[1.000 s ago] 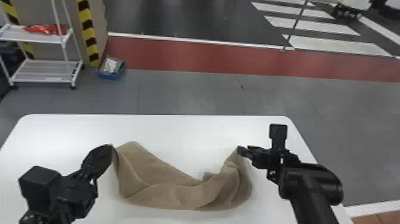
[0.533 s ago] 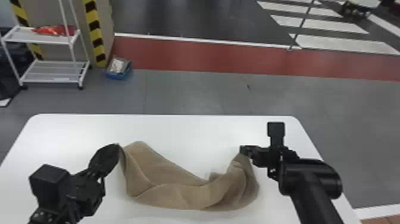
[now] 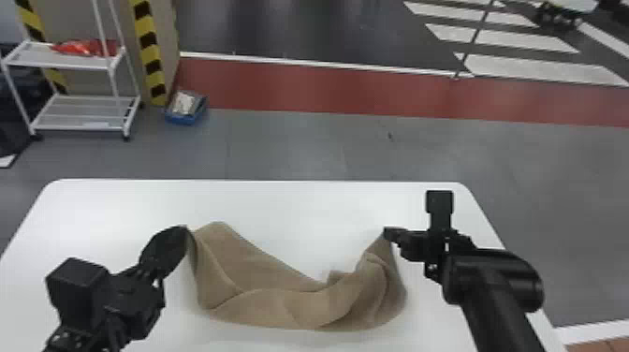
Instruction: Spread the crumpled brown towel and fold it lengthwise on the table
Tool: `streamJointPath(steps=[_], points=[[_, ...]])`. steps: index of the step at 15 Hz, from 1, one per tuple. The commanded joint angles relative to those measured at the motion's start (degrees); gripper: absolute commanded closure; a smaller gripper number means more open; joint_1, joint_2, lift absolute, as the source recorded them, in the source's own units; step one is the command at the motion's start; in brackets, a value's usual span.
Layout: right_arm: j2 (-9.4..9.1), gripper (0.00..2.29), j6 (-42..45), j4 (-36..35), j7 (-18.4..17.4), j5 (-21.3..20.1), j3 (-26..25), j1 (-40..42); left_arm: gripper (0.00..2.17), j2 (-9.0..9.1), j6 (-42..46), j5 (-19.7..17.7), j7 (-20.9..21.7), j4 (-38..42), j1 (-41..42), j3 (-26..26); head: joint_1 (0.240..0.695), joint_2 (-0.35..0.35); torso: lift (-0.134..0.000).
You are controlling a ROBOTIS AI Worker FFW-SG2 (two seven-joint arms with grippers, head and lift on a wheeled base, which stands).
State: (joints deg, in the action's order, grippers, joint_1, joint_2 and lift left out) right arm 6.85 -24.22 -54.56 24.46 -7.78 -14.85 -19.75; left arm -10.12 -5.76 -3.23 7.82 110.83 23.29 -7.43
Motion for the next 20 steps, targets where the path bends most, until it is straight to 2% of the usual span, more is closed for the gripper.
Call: streamJointPath(steps=[1, 3, 7, 9, 12, 15, 18, 20], points=[[0.09, 1.3, -1.05, -3.18, 0.33, 3.03, -0.88, 2.0, 1.8, -0.08, 0.0, -0.11, 0.0, 0.0, 0.09, 0.31, 0.695, -0.192, 0.0], [0.09, 1.3, -4.22, -9.69, 1.03, 6.29, -0.97, 4.99, 1.8, -0.08, 0.0, -0.2, -0.08, 0.35, 0.44, 0.84, 0.695, -0.193, 0.0], [0.18, 1.3, -11.42, -27.97, 3.14, 12.26, -4.83, 12.02, 1.8, 0.01, 0.17, -0.81, -0.17, 2.37, 1.41, 2.33, 0.695, -0.187, 0.0], [0.18, 1.3, -14.94, -35.35, 5.34, 14.46, -8.61, 13.25, 1.8, -0.08, 0.0, -0.9, -0.52, 3.34, 2.11, 3.21, 0.695, -0.193, 0.0], [1.15, 1.3, -17.75, -44.84, 7.98, 20.79, -14.06, 14.66, 1.8, -0.08, -1.93, -1.78, -0.7, 6.59, 3.69, 5.5, 0.695, -0.202, 0.0], [2.56, 1.3, -21.97, -51.17, 8.33, 26.68, -19.77, 15.98, 1.8, -0.08, -4.92, -2.31, -0.7, 12.21, 5.89, 7.78, 0.695, -0.218, 0.0], [3.61, 1.3, -21.97, -53.19, 8.5, 32.3, -26.01, 17.29, 1.8, -0.08, -10.02, -2.22, -0.79, 17.31, 6.95, 8.66, 0.695, -0.251, 0.0], [4.49, 1.3, -21.97, -53.19, 8.5, 33.62, -29.0, 17.29, 1.8, 0.01, -11.25, -2.22, -0.79, 19.69, 7.82, 9.54, 0.695, -0.278, 0.0]])
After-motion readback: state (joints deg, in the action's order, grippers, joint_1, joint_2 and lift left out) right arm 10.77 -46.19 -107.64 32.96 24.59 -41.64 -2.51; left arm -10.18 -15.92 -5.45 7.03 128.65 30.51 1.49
